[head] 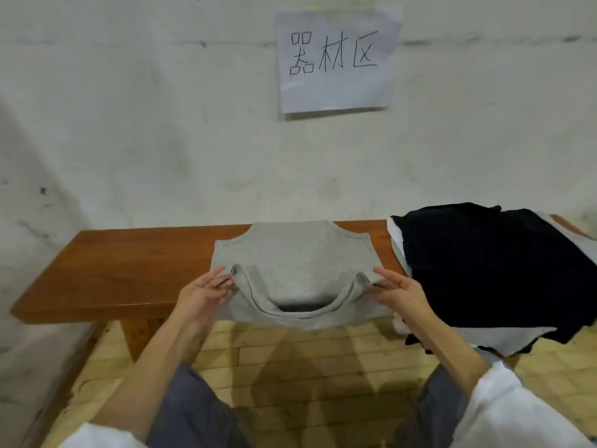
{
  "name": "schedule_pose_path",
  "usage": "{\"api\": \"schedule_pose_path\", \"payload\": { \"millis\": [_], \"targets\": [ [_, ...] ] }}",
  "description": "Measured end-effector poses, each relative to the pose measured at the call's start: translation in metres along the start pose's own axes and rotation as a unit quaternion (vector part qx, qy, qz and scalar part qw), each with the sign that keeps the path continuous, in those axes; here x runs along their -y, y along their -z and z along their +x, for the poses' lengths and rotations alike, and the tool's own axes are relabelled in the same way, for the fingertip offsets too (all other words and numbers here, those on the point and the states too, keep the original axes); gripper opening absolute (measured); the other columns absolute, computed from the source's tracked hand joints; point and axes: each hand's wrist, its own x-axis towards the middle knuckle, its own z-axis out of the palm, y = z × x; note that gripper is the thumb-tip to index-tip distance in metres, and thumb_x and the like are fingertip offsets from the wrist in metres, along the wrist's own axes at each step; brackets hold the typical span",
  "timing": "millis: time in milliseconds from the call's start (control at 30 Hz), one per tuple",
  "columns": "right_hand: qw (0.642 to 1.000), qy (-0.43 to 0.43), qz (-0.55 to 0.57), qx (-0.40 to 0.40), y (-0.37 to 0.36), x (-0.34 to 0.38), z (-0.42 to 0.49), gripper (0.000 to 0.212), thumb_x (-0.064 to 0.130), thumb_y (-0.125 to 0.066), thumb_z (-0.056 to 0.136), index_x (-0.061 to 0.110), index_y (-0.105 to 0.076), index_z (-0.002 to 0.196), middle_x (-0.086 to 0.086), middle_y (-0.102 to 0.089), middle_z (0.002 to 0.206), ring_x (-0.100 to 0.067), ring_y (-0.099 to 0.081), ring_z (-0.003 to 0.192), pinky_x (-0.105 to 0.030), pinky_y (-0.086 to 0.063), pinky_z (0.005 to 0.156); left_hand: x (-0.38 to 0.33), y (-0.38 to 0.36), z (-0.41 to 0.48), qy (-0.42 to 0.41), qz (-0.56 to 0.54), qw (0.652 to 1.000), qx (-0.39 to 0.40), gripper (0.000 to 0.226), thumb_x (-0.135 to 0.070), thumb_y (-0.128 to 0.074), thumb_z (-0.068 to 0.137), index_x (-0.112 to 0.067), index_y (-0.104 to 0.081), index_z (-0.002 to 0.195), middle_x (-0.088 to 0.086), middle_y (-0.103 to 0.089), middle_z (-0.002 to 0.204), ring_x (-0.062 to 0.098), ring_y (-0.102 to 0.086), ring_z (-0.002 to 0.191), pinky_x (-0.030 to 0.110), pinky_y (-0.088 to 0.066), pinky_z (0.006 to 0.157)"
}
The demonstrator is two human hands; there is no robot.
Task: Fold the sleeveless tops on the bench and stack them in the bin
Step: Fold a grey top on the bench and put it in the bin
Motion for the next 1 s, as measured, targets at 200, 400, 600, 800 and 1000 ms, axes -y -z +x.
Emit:
{"api": "schedule_pose_path", "payload": {
  "millis": [200,400,600,800,1000],
  "targets": [
    [0.96,0.11,-0.189,-0.175,-0.001,0.015,-0.004,0.011,0.008,-0.065,0.087,0.014,-0.073,0.084,0.0,-0.069,0.073,-0.015,-0.064,0.068,-0.025,-0.051,0.058,-0.002,0.006,0.0,-0.143,0.216,0.936,-0.239,0.007,-0.02,-0.072,0.083,-0.013,-0.068,0.084,0.006,-0.068,0.086,0.029,-0.064,0.089,0.046,-0.053,0.086],
    [0.914,0.146,-0.231,-0.3,-0.011,-0.001,0.007,0.043,0.037,-0.062,0.089,0.006,-0.051,0.061,-0.002,-0.049,0.068,-0.013,-0.045,0.055,-0.023,-0.032,0.051,0.008,0.003,-0.006,-0.292,0.312,0.884,-0.19,0.013,-0.024,-0.055,0.095,-0.012,-0.06,0.094,0.001,-0.059,0.093,0.017,-0.054,0.086,0.027,-0.042,0.074],
    [0.918,0.225,-0.091,-0.314,-0.02,0.009,0.02,0.014,0.028,-0.053,0.095,0.018,-0.055,0.086,-0.001,-0.053,0.081,-0.008,-0.05,0.069,-0.018,-0.04,0.064,-0.002,-0.013,0.001,-0.376,0.279,0.858,-0.212,0.009,-0.02,-0.046,0.099,-0.014,-0.053,0.097,-0.009,-0.055,0.084,0.0,-0.051,0.077,0.018,-0.041,0.068],
    [0.92,0.21,-0.095,-0.315,-0.019,0.049,0.097,0.025,0.031,-0.05,0.097,0.016,-0.052,0.077,-0.001,-0.051,0.068,-0.01,-0.046,0.06,-0.022,-0.04,0.058,-0.041,-0.025,0.07,-0.405,0.341,0.803,-0.274,0.017,-0.022,-0.045,0.1,-0.007,-0.054,0.1,0.002,-0.056,0.082,0.018,-0.049,0.073,0.029,-0.032,0.064],
    [0.913,0.134,-0.298,-0.245,-0.023,0.019,0.175,0.029,0.031,-0.05,0.097,0.016,-0.047,0.072,0.0,-0.049,0.062,-0.024,-0.05,0.063,-0.031,-0.031,0.057,-0.018,-0.004,0.153,-0.293,0.534,0.748,-0.264,0.02,-0.028,-0.042,0.1,-0.012,-0.053,0.096,0.008,-0.062,0.075,0.03,-0.059,0.066,0.041,-0.05,0.06]
  ]
}}
